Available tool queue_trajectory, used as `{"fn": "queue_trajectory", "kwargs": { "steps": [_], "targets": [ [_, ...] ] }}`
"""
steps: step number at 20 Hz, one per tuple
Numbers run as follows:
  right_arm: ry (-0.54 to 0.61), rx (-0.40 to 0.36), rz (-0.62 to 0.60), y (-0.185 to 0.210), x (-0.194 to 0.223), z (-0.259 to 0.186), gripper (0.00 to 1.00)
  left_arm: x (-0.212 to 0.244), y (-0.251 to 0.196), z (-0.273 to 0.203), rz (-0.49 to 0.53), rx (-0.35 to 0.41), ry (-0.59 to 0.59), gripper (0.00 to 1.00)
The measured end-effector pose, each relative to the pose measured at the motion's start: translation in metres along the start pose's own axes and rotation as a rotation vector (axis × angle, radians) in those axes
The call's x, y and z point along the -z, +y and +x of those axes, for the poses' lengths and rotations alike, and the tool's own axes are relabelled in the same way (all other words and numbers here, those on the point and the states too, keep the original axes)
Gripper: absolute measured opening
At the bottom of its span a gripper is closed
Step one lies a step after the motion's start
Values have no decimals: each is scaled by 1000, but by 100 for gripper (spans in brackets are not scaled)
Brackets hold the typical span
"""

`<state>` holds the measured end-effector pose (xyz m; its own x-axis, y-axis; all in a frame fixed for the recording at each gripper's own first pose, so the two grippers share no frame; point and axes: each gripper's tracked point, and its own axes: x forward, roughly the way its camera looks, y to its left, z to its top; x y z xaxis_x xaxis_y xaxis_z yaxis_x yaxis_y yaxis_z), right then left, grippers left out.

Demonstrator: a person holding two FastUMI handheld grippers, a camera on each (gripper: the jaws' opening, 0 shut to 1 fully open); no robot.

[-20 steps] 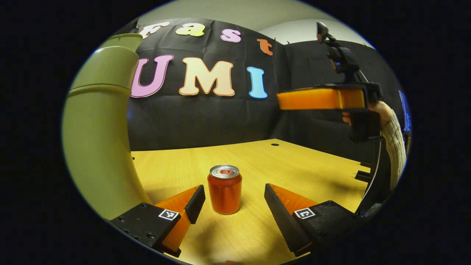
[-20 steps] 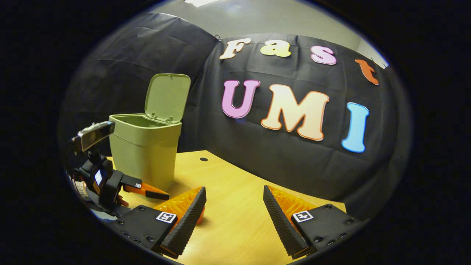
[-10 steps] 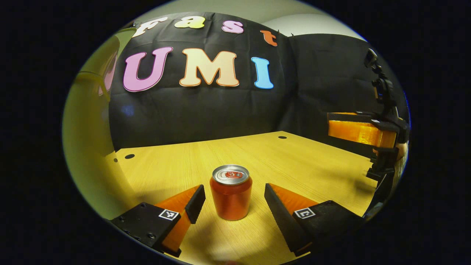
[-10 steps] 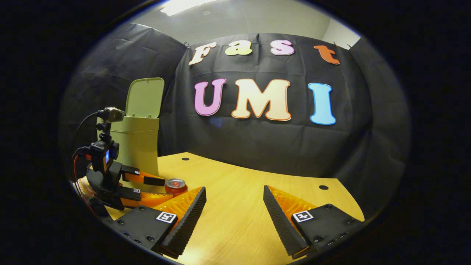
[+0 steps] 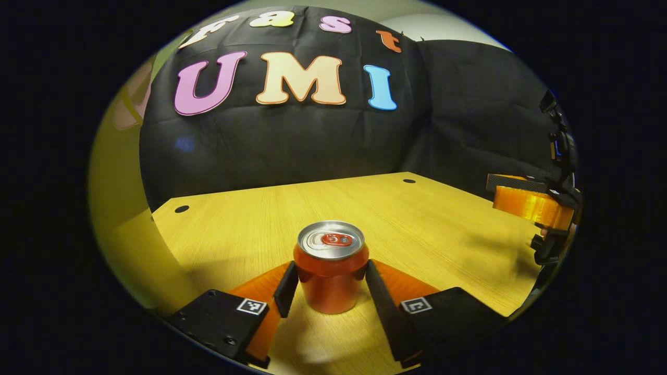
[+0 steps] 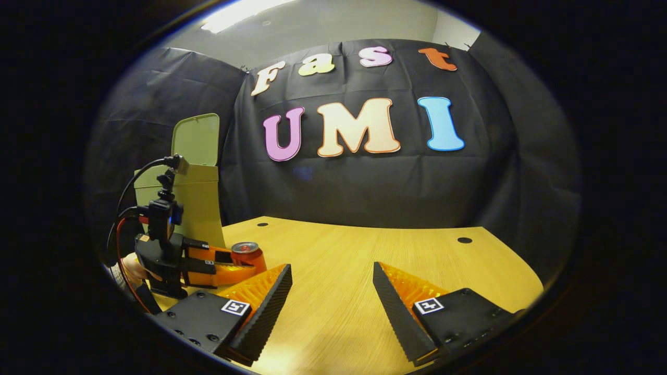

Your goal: Press the lid of the desktop garbage bin to open it, pick up the crumpled paper on the desktop and throw it into the bin, then pick up the pop can on the desktop and drop it into the bin, and finally close the garbage bin lid.

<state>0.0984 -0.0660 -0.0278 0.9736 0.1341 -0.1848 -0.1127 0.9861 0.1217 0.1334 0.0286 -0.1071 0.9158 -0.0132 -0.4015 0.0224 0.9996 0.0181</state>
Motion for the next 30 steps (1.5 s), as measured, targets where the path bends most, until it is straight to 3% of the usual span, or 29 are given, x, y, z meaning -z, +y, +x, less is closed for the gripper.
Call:
{"fn": "queue_trajectory", "kwargs": {
  "steps": [7, 12, 15, 17, 25, 30],
  "targets": [
    [6, -4, -17, 7, 2, 0, 99, -24, -7, -15, -1, 16, -27, 76],
    [2, 1, -13, 6, 1, -8, 99, -97, -34, -62, 37, 73, -156, 76],
    [1, 8, -10, 2, -1, -8, 99, -149, -54, -102, 6, 144, -236, 76],
    [6, 5, -7, 2, 2, -10, 99, -179, -52, -126, -11, 152, -267, 75],
    [29, -26, 7, 11, 8, -7, 99, -259, 43, -202, -39, -62, -354, 75],
    [28, -34, 8, 13, 9, -6, 99, -261, 118, -232, -19, -248, -340, 75]
  ]
}}
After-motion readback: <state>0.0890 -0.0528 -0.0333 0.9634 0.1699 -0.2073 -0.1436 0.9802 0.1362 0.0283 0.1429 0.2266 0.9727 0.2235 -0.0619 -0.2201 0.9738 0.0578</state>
